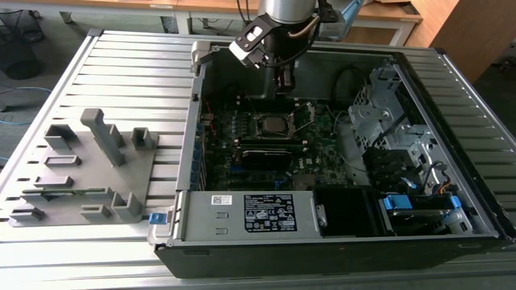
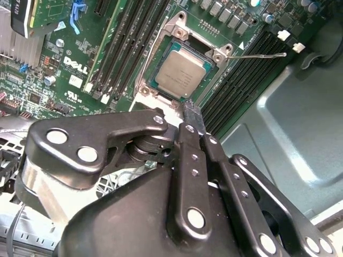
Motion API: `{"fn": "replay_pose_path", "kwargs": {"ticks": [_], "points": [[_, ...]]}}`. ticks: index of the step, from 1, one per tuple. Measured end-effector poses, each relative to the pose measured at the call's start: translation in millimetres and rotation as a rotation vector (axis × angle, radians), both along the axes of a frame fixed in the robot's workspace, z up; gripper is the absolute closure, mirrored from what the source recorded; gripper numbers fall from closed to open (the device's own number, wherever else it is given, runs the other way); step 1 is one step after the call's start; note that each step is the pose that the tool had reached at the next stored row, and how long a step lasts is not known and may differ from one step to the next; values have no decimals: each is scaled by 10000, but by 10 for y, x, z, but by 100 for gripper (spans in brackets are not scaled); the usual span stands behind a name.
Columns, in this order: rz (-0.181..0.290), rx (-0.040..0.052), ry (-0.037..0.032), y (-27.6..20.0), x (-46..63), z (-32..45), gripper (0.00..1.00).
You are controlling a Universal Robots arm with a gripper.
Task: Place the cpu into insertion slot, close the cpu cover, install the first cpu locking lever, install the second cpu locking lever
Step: 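Close the cpu cover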
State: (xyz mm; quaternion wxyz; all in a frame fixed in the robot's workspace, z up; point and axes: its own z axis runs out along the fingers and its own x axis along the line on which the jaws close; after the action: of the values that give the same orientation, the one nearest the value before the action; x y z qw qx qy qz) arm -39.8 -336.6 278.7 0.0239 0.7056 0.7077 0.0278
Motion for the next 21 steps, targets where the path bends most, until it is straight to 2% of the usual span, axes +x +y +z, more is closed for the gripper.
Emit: {"fn": "replay_pose_path", "kwargs": {"ticks": [11,21], "points": [[-2,1,0,0,144,-2,89],[-2,0,0,0,180,-2,89]]}}
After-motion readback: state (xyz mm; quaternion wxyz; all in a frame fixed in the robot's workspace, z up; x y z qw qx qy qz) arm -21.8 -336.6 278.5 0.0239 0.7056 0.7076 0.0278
